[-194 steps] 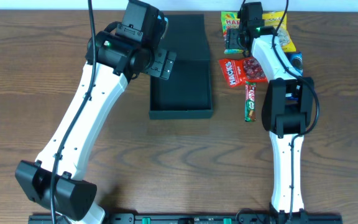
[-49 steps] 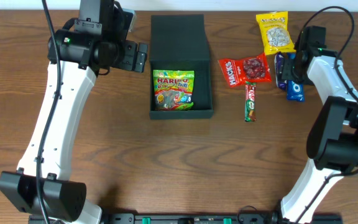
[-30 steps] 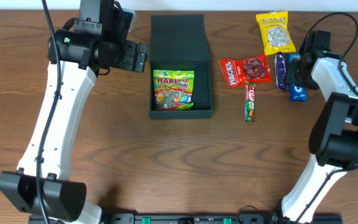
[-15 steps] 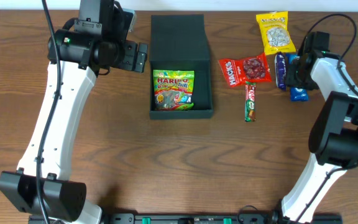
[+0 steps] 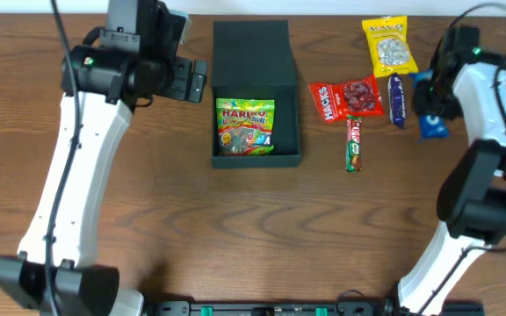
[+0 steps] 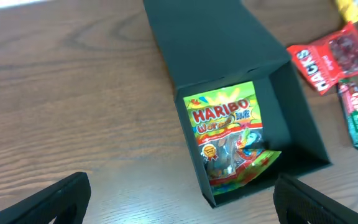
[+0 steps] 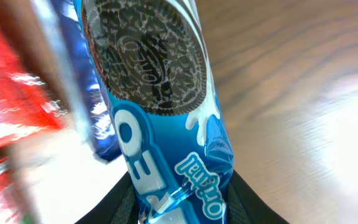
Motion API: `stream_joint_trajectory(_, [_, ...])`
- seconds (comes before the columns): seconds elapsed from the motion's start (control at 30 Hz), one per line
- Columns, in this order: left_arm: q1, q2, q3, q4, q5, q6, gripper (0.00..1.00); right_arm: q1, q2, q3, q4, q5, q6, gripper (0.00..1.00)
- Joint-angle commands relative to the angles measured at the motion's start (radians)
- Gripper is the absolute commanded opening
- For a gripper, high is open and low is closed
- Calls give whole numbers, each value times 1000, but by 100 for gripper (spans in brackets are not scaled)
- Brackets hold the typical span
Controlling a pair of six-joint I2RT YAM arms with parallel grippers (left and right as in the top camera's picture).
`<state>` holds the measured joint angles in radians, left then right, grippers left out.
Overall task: Pack container
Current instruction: 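Place the Oreo pack into the box beside the Haribo bag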
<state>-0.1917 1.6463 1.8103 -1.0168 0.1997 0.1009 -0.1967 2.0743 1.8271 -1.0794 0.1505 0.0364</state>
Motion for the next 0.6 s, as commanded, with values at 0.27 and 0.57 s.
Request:
stream_joint_trajectory(0.27, [3,-188,-8,-64,-26,-16,95,317,-298,107,-163,-163,253,3])
stream_joint_trajectory(0.57, [3,-249,-8,-82,-24,-38,95,615,-238,-90,-21,-162,505,4])
